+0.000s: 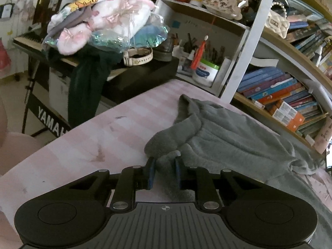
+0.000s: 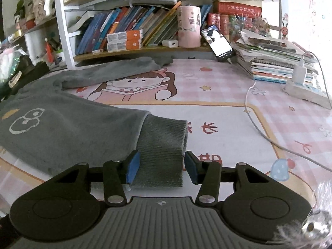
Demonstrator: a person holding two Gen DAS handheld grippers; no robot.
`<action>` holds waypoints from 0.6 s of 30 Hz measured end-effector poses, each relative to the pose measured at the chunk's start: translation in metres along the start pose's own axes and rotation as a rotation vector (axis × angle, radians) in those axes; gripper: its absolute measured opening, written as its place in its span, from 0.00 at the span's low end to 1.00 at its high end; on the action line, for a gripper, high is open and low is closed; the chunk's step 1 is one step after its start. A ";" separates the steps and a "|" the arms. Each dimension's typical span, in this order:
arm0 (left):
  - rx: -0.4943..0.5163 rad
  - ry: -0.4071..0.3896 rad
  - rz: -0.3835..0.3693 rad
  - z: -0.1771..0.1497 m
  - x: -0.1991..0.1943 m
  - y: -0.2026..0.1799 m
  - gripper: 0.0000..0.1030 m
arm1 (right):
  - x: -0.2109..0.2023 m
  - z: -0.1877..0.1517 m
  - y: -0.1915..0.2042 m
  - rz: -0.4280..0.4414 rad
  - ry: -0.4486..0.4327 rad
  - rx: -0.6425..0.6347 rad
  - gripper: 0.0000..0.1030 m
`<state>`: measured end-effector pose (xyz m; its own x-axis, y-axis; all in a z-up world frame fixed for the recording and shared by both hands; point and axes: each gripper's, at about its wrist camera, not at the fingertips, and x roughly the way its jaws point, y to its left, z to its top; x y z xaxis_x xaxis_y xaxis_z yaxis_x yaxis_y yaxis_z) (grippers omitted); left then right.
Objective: Fold clothes
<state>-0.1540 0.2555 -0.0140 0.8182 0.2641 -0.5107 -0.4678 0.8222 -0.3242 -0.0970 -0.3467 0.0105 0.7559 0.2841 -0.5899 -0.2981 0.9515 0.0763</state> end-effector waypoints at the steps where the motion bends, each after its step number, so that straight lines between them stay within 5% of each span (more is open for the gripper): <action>1: 0.001 -0.002 0.001 -0.001 -0.001 0.001 0.17 | 0.001 0.000 0.000 -0.001 0.001 -0.002 0.45; 18: 0.064 0.007 -0.004 -0.009 -0.010 -0.009 0.18 | 0.040 0.023 -0.021 -0.189 -0.021 -0.043 0.45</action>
<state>-0.1607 0.2413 -0.0133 0.8173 0.2573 -0.5156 -0.4421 0.8539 -0.2747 -0.0470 -0.3529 0.0037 0.8126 0.1032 -0.5736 -0.1736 0.9824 -0.0692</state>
